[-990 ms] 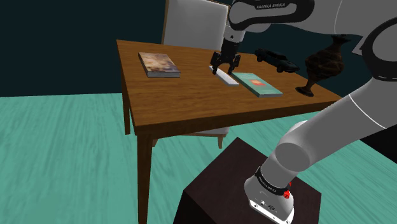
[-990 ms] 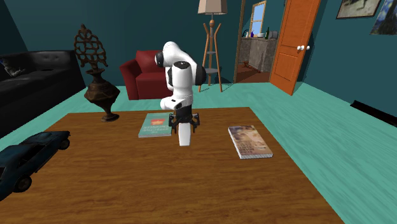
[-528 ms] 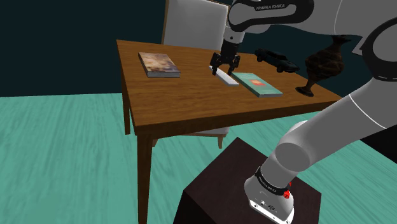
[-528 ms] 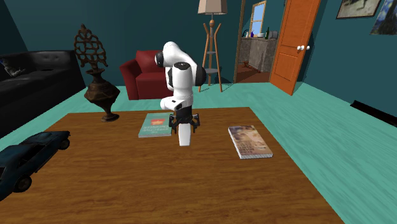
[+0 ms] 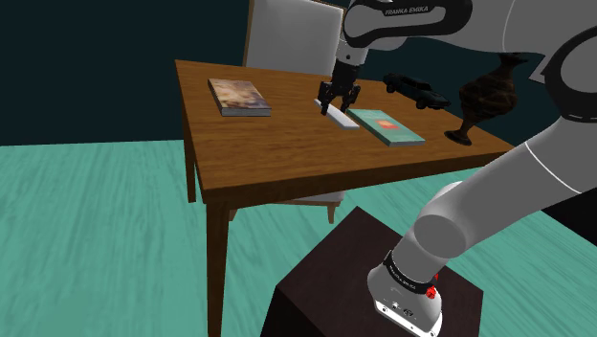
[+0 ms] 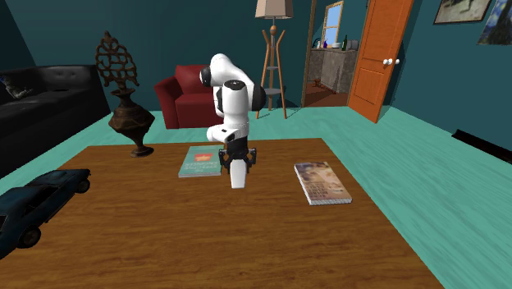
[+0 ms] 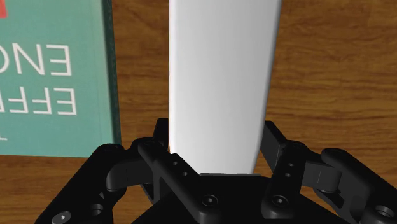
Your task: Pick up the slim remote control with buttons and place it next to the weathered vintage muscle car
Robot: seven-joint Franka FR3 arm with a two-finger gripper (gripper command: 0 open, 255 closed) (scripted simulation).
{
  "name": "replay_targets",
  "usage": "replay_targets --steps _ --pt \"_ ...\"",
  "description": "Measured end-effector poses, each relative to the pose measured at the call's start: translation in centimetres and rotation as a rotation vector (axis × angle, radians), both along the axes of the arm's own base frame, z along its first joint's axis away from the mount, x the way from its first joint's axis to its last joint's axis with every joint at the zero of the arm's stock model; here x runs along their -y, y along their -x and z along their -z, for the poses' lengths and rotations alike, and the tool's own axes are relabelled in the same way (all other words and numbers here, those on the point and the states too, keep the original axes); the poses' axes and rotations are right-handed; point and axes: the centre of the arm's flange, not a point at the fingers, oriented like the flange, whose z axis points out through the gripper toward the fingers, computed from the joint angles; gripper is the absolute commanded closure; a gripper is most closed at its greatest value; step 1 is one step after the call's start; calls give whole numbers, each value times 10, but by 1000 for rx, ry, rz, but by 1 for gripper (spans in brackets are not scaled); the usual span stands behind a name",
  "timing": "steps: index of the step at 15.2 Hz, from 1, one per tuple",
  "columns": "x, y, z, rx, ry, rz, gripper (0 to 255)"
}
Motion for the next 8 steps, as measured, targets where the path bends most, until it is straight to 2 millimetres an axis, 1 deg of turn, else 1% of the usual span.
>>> replay_targets --steps 3,8 --pt "0 0 -2 0 0 0 255" --pt "0 0 -26 0 0 0 255"
